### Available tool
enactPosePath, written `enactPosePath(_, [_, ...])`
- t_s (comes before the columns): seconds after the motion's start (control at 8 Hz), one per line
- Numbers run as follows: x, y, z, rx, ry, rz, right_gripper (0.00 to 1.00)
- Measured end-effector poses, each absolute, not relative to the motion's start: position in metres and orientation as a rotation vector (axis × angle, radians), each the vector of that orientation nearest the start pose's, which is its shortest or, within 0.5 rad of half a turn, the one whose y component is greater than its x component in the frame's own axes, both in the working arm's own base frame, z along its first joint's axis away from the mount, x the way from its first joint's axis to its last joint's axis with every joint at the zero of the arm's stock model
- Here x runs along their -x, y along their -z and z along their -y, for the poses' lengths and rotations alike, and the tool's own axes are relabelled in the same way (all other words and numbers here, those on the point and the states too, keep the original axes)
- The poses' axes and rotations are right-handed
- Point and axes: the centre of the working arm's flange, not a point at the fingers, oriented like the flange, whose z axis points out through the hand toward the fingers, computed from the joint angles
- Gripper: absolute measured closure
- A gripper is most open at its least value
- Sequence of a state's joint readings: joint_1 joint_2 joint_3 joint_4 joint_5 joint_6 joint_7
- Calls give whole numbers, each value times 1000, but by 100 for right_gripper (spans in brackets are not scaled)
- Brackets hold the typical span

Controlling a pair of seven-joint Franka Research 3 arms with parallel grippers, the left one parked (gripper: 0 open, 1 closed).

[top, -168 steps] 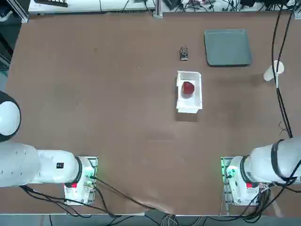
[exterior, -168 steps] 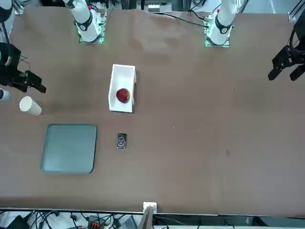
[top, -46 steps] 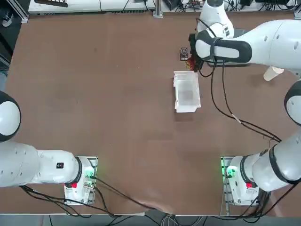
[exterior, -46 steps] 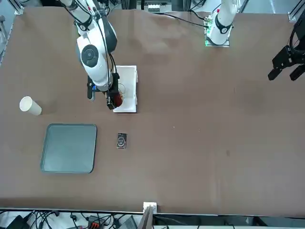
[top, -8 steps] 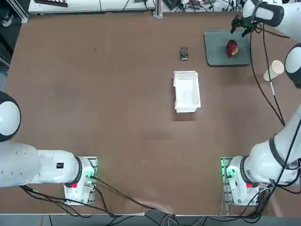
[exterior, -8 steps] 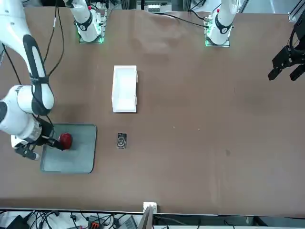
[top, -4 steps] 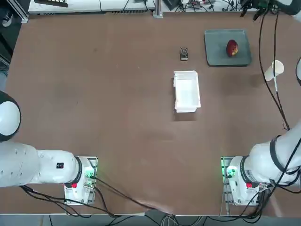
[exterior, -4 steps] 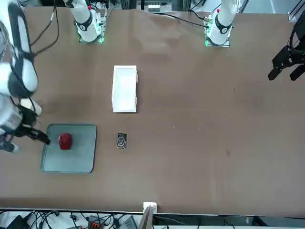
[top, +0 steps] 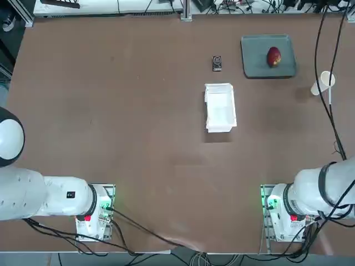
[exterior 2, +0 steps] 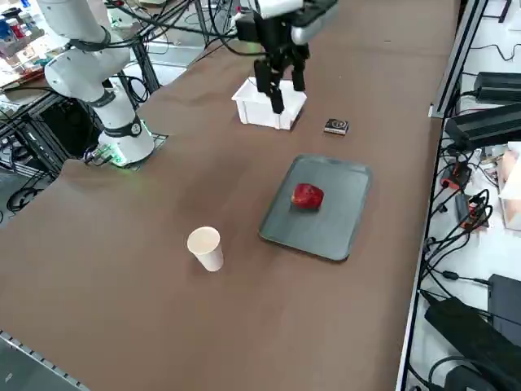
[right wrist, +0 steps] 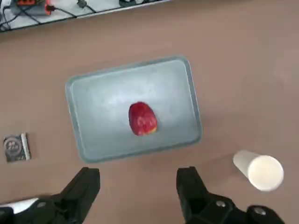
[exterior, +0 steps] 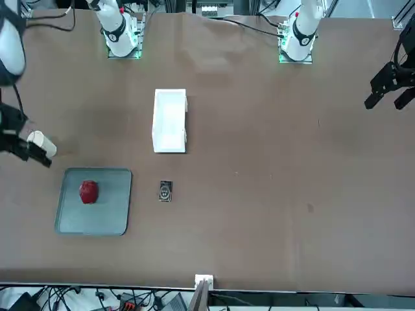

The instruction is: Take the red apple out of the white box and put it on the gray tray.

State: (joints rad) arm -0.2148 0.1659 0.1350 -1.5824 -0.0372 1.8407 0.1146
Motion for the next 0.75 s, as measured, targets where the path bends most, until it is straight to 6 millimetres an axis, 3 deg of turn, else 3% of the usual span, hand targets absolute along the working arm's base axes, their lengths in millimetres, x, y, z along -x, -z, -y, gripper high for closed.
enactPosePath(0.38, [-602, -570, 56, 3147, 49, -288, 0])
enactPosePath(0.75, [-600, -566, 55, 3147, -2, -287, 0])
